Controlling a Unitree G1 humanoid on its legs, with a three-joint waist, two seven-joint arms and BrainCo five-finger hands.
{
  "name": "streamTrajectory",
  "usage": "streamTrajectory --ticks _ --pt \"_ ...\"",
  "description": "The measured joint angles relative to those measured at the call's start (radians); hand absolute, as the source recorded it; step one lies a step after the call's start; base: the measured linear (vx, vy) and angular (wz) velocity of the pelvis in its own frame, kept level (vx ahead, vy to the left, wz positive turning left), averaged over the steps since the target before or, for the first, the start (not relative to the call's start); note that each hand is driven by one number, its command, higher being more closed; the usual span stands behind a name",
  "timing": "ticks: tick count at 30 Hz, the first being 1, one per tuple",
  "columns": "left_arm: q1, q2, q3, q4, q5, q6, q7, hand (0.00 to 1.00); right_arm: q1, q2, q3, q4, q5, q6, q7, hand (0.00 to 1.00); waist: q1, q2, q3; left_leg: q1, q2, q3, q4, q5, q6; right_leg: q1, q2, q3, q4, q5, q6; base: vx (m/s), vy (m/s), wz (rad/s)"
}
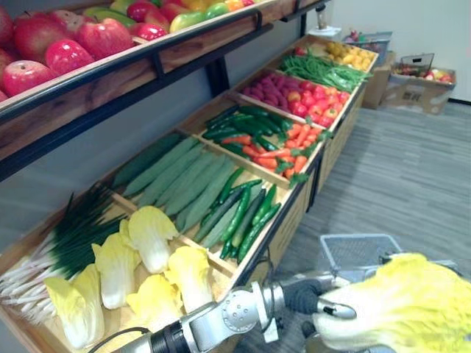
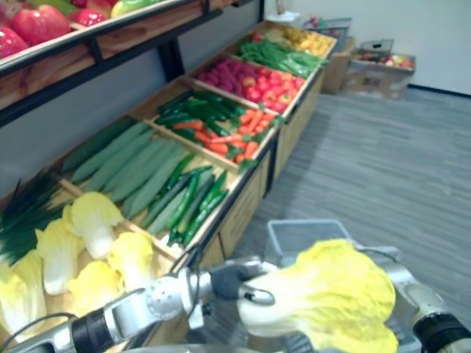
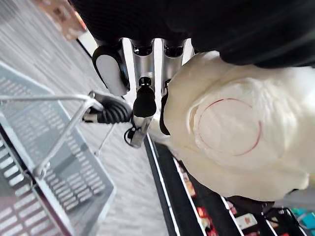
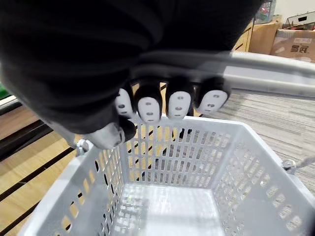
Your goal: Pick vegetable in the basket
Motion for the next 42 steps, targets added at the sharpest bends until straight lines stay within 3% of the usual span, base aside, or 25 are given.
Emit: streamTrajectory --ticks 11,20,29,42 --pt "-0.047 -0.018 -0.121 0.012 0.001 0.000 -0.024 1.00 -0.029 0.000 -0.004 -0.052 0.000 0.017 0.000 1.00 -0.004 -0.003 0.016 -0.002 0.008 0.000 0.017 -0.009 -0.004 0.000 -0.003 -0.001 -0.002 0.002 0.003 0.00 0.000 0.00" --pt "-0.064 -0.091 -0.160 0.123 0.026 0.001 -0.051 1.00 -0.046 0.021 -0.043 -0.151 0.005 0.017 0.002 1.00 -0.025 -0.006 0.018 -0.006 0.034 0.000 0.060 -0.032 -0.003 0.001 0.001 -0.005 -0.002 0.002 0.003 0.00 0.002 0.00" --pt "-0.066 -0.155 -0.167 0.247 0.132 0.001 -0.074 1.00 -0.071 0.023 -0.084 -0.257 0.046 0.039 0.007 1.00 -0.029 -0.021 0.030 0.000 0.039 0.014 0.067 -0.034 -0.006 -0.003 0.014 0.008 0.000 0.002 0.002 0.01 0.015 -0.05" --pt "-0.082 -0.272 -0.110 0.441 0.298 0.010 -0.054 1.00 -0.096 0.017 -0.088 -0.438 0.069 0.036 0.093 1.00 -0.035 -0.031 0.036 0.005 0.031 0.037 0.064 -0.036 -0.008 -0.014 0.022 0.028 0.002 0.004 0.005 0.01 0.008 -0.04"
